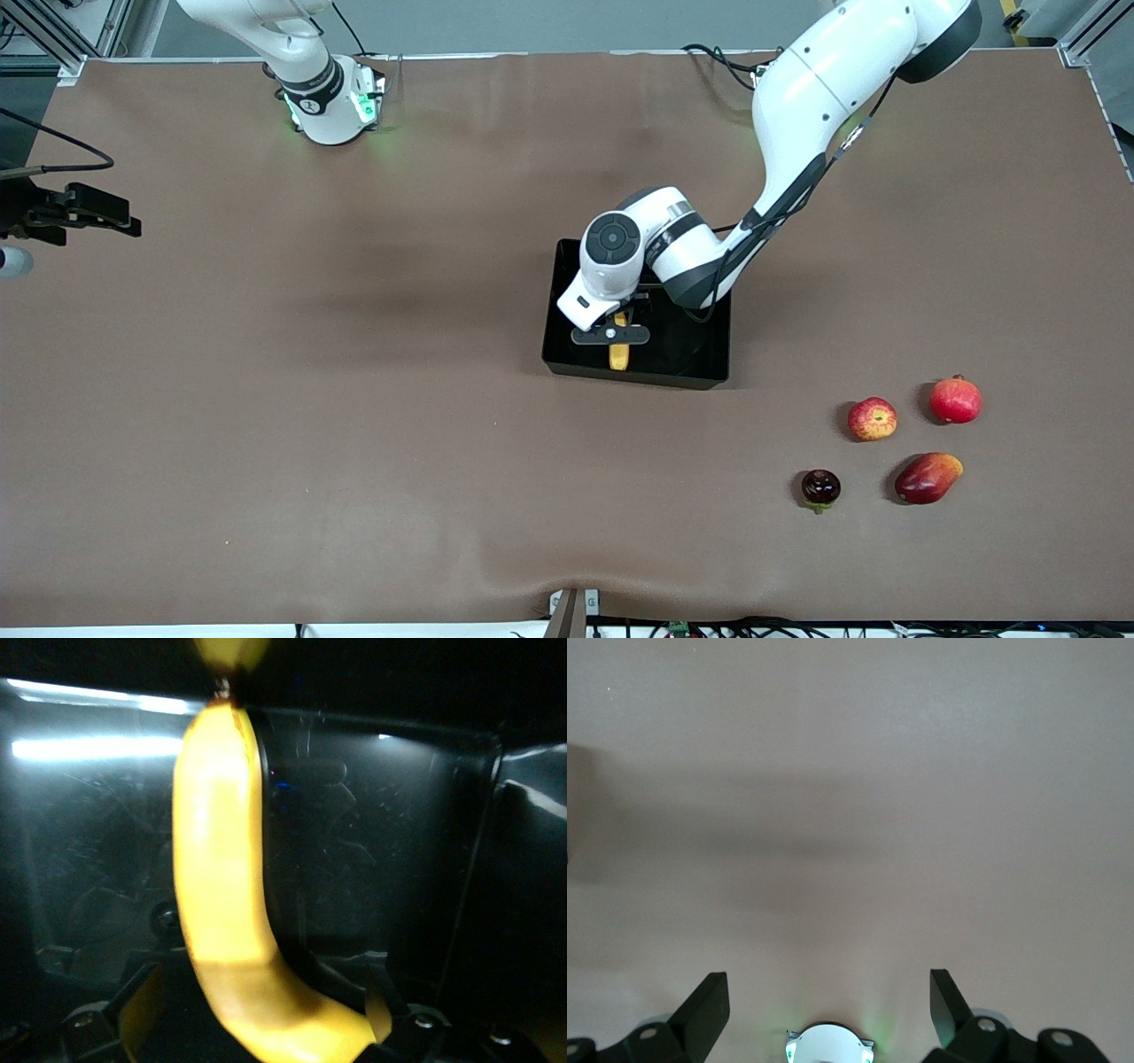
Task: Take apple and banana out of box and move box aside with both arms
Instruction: 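Move the left gripper into the box and grasp the banana, then lift the banana out of the box toward the apple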
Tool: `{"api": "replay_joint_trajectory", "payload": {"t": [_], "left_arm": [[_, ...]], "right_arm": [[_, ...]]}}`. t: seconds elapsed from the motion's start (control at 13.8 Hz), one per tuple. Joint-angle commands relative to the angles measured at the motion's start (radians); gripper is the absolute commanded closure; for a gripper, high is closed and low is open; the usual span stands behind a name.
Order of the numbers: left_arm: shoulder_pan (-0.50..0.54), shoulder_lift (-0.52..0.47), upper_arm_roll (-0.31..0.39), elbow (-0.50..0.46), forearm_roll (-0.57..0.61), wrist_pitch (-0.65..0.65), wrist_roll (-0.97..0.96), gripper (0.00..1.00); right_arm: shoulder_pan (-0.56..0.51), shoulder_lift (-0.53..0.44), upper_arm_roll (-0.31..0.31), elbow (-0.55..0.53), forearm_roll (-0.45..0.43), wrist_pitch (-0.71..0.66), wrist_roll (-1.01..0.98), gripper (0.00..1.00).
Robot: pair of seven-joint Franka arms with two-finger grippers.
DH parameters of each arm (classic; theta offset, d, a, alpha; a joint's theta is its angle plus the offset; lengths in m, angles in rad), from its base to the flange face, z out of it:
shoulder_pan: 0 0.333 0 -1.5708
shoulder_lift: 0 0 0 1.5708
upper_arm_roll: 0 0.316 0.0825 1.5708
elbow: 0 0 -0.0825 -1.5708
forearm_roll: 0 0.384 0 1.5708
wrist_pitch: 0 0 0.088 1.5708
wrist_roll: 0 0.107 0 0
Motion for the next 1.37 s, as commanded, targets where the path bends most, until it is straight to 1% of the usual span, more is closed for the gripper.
{"api": "replay_joint_trajectory", "payload": {"t": [0.0, 0.07, 0.14, 0.29, 0.36, 0.43, 0.65, 0.79, 1.3], "left_arm": [[-0.009, 0.011, 0.013, -0.025, 0.006, 0.030, -0.028, 0.00], [-0.012, 0.013, 0.026, -0.027, 0.006, 0.030, -0.028, 0.00], [-0.014, 0.023, 0.028, -0.025, 0.011, 0.030, -0.027, 0.12], [-0.018, 0.030, 0.030, -0.025, 0.021, 0.030, -0.018, 0.66], [-0.018, 0.030, 0.028, -0.024, 0.021, 0.030, -0.027, 0.87], [-0.018, 0.027, 0.028, -0.021, 0.021, 0.030, -0.028, 1.00], [-0.024, 0.014, 0.028, -0.010, 0.020, 0.028, -0.028, 1.00], [-0.021, -0.013, 0.028, -0.007, 0.021, 0.019, -0.027, 1.00], [0.017, -0.206, 0.019, -0.004, -0.012, -0.062, -0.015, 1.00]], "right_arm": [[-0.006, -0.003, 0.009, -0.002, 0.009, -0.004, 0.010, 0.00], [-0.005, -0.003, 0.009, -0.002, 0.009, -0.004, 0.010, 0.00], [-0.005, -0.003, 0.009, -0.005, 0.009, -0.003, 0.010, 0.00], [-0.003, -0.003, 0.011, -0.005, 0.009, -0.003, 0.010, 0.00], [-0.003, -0.003, 0.018, -0.005, 0.009, -0.004, 0.010, 0.00], [-0.003, -0.005, 0.021, -0.005, 0.009, -0.004, 0.010, 0.00], [-0.003, -0.005, 0.021, -0.005, 0.009, -0.003, 0.010, 0.00], [-0.003, -0.005, 0.021, -0.005, 0.009, -0.003, 0.010, 0.00], [-0.003, -0.005, 0.021, -0.005, 0.010, 0.002, 0.010, 0.00]]}}
